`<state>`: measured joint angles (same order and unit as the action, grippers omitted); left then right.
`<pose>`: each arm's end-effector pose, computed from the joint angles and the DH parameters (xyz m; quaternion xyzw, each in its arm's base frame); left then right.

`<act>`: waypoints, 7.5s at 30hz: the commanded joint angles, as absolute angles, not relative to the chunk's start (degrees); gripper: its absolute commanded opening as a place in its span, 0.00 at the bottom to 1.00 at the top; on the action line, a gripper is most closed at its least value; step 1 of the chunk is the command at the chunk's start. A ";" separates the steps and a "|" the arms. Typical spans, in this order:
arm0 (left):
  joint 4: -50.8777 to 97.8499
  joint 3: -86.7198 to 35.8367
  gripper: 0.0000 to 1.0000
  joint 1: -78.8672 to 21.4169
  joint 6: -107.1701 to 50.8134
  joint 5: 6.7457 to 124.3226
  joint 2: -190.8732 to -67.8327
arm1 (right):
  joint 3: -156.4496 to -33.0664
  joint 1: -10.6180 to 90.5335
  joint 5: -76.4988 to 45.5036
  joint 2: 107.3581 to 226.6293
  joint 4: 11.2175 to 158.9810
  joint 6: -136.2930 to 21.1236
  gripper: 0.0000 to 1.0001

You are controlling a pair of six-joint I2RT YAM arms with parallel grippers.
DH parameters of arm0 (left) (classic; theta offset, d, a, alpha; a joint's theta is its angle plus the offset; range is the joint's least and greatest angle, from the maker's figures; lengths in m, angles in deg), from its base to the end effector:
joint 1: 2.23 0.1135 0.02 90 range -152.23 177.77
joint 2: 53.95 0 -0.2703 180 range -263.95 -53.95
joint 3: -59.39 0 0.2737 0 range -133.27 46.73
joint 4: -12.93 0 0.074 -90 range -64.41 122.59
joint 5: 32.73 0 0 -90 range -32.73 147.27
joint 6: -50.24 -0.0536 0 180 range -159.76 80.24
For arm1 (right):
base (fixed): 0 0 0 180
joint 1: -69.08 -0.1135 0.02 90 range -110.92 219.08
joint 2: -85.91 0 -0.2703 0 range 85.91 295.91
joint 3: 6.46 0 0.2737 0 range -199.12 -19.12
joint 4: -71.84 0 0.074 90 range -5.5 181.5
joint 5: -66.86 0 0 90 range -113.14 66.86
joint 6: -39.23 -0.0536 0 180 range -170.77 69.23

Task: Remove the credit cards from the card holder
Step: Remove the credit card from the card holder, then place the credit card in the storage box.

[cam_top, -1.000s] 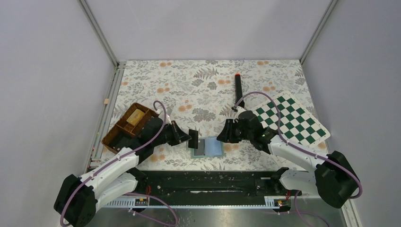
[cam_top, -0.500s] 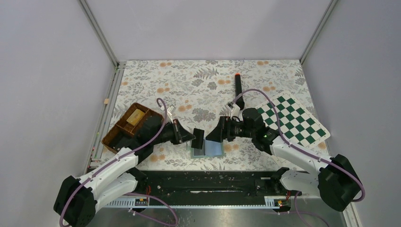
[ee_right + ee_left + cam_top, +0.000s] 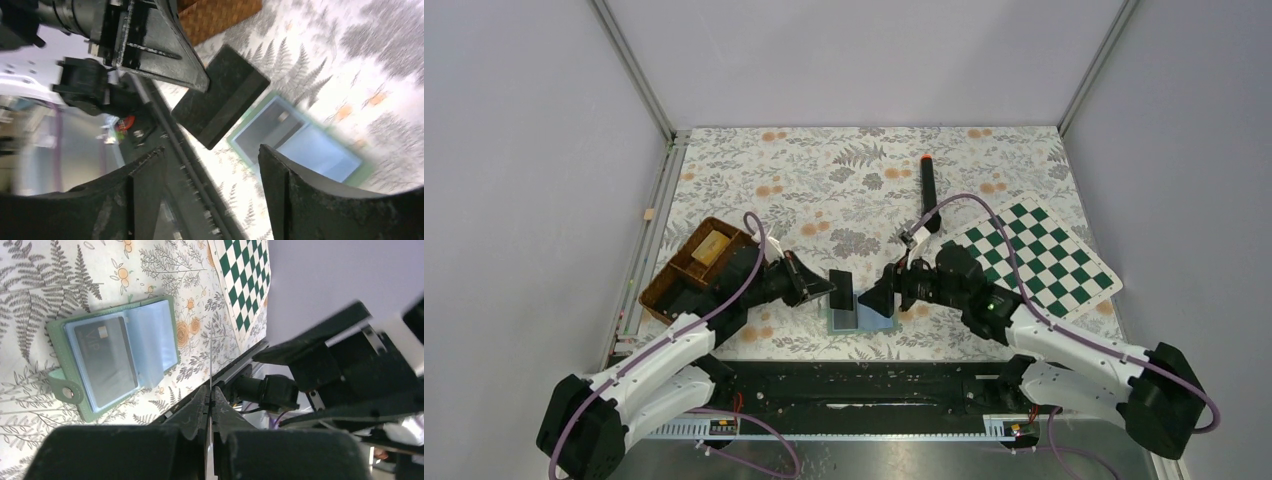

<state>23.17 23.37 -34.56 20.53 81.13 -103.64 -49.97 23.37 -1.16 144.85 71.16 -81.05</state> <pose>0.1773 -0.1379 0.2051 -0.0887 0.8231 -0.5055 0.2432 0.1700 0.2030 0.2407 -0.2197 0.7548 0.4879 0.3793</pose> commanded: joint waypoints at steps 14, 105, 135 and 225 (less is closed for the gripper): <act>33.63 17.56 0.00 -34.51 44.06 75.98 -102.73 | -42.24 4.45 -23.42 149.02 44.30 -15.48 0.73; 2.09 22.44 0.00 -39.58 26.03 73.34 -93.66 | -51.22 21.80 2.54 138.97 61.37 -92.16 0.72; -20.50 35.76 0.00 -39.75 36.58 65.18 -93.64 | -45.79 21.93 -0.40 149.35 35.14 -109.65 0.12; 73.62 1.08 0.00 13.43 3.93 37.07 -85.07 | -58.44 29.58 7.63 128.10 92.81 -79.25 0.99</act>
